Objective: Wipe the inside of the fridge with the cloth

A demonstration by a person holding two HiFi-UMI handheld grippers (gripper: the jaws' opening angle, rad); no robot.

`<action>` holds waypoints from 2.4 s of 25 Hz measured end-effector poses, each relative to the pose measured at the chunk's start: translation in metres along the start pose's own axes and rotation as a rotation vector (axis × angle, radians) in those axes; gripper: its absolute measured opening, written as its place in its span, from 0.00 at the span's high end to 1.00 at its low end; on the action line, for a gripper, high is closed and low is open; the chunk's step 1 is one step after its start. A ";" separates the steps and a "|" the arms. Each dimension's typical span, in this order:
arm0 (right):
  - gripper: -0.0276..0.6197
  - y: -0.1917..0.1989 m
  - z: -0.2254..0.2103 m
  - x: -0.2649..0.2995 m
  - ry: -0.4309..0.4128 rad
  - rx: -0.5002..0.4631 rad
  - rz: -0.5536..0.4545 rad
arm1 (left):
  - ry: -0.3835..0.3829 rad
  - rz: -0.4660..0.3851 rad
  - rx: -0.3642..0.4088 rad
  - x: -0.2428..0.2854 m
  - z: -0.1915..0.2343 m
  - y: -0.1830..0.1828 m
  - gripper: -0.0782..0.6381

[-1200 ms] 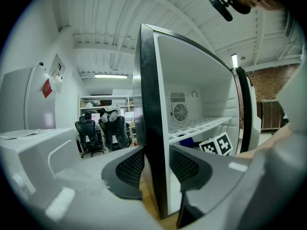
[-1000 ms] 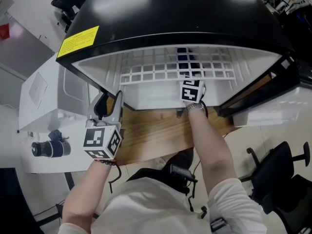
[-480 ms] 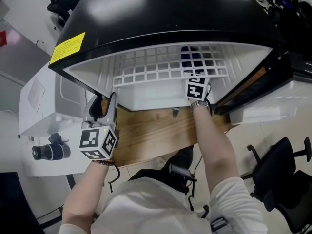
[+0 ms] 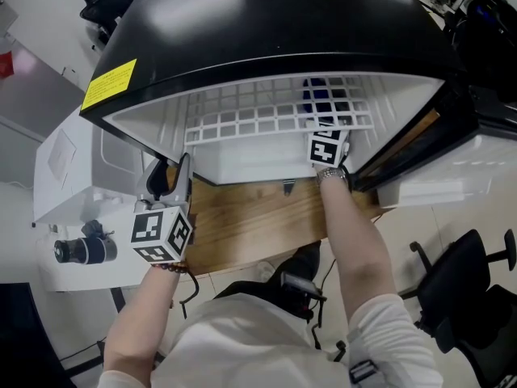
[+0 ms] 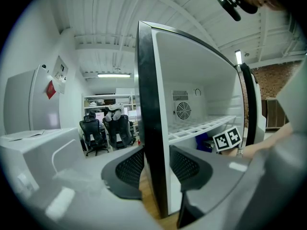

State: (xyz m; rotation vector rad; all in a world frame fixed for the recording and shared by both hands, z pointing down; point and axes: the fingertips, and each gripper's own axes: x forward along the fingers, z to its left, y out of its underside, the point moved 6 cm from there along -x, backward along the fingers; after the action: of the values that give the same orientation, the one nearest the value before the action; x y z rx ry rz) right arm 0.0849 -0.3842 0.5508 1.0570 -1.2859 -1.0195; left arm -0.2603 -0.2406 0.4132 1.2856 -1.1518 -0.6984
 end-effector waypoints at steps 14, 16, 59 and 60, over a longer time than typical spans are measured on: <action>0.84 -0.017 0.085 -0.047 -0.193 0.014 -0.053 | 0.003 0.008 -0.015 0.002 0.000 -0.001 0.67; 0.84 -0.015 0.108 -0.052 -0.239 0.011 -0.042 | 0.005 0.010 -0.014 0.002 -0.001 -0.002 0.67; 0.85 0.020 0.242 -0.017 -0.365 -0.110 0.269 | 0.087 0.044 0.021 0.003 0.002 -0.004 0.66; 0.85 0.020 0.239 -0.017 -0.358 -0.111 0.274 | 0.089 0.049 0.024 0.003 0.002 -0.004 0.66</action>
State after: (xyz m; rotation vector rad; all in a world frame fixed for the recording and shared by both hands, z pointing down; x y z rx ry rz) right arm -0.1550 -0.3707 0.5670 0.6080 -1.5919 -1.0846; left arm -0.2600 -0.2450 0.4096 1.2913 -1.1187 -0.5870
